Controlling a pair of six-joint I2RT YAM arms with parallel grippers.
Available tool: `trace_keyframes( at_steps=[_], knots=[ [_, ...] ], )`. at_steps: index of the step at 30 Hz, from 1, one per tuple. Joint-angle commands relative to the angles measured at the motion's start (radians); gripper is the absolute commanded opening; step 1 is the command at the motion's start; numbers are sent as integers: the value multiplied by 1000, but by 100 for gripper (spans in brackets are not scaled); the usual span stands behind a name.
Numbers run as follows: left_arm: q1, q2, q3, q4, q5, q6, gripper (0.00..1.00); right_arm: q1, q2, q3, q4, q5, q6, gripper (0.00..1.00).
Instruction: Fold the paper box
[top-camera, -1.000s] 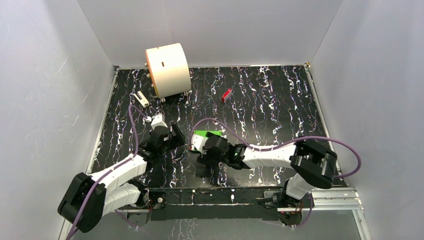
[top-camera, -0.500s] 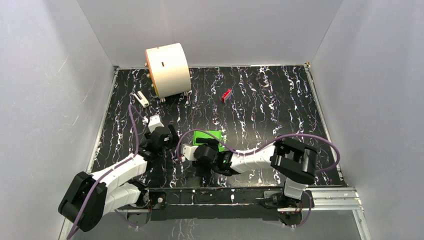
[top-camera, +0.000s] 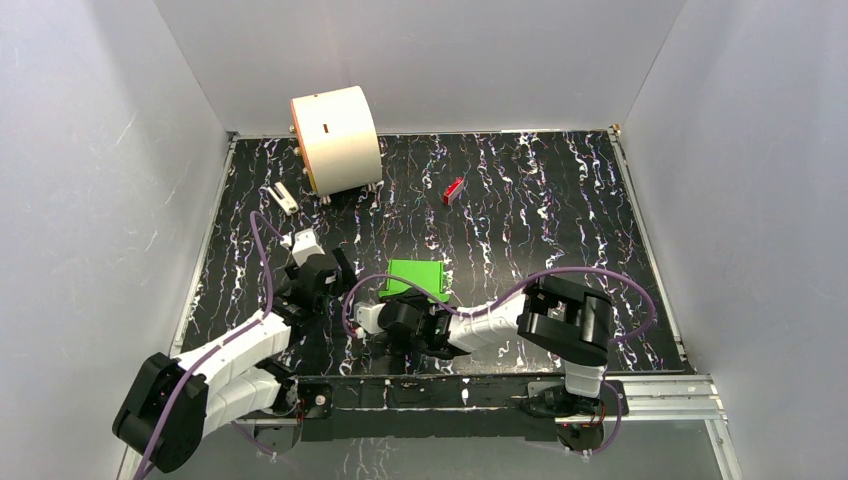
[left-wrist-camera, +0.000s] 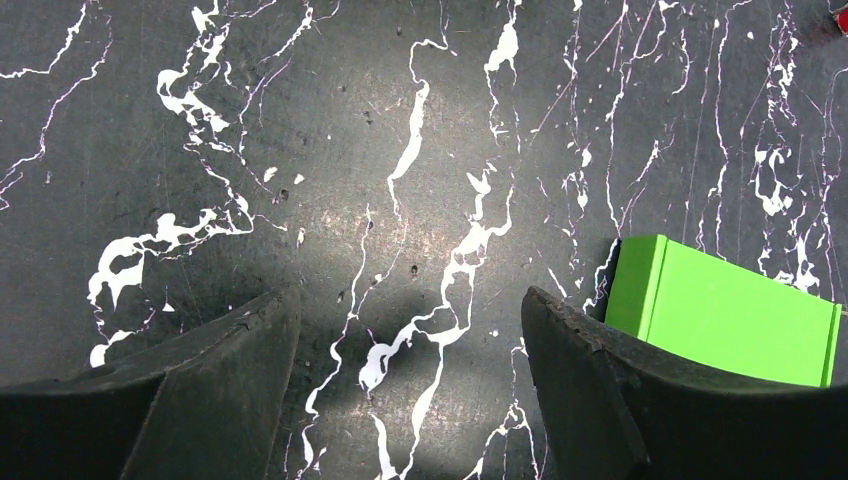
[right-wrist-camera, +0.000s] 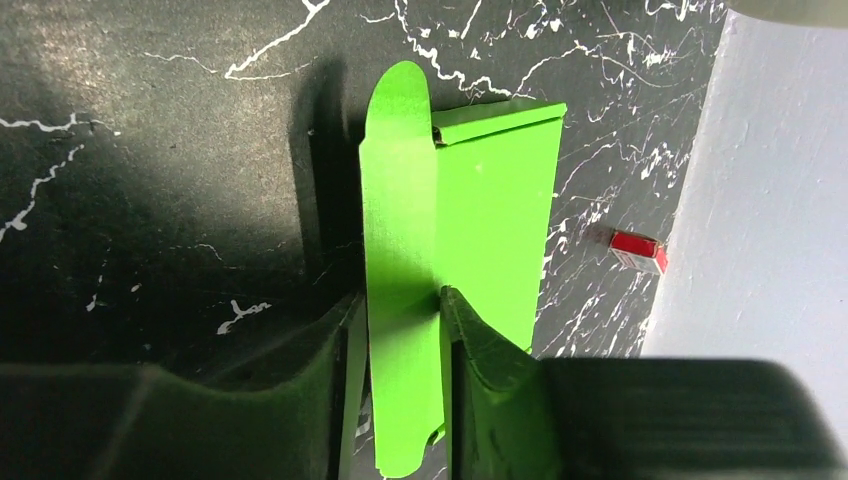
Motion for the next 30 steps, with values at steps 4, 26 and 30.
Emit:
trace_keyframes(
  at_steps=[4, 26, 30],
  knots=[
    [6, -57, -7, -12, -38, -4, 79, -1, -52, 6, -24, 5, -37, 26],
    [6, -201, 16, -38, 129, -69, 78, -205, -247, 313, -635, -483, 95, 0],
    [7, -209, 20, -49, 146, -70, 78, -286, -253, 382, -730, -638, 108, 0]
  ],
)
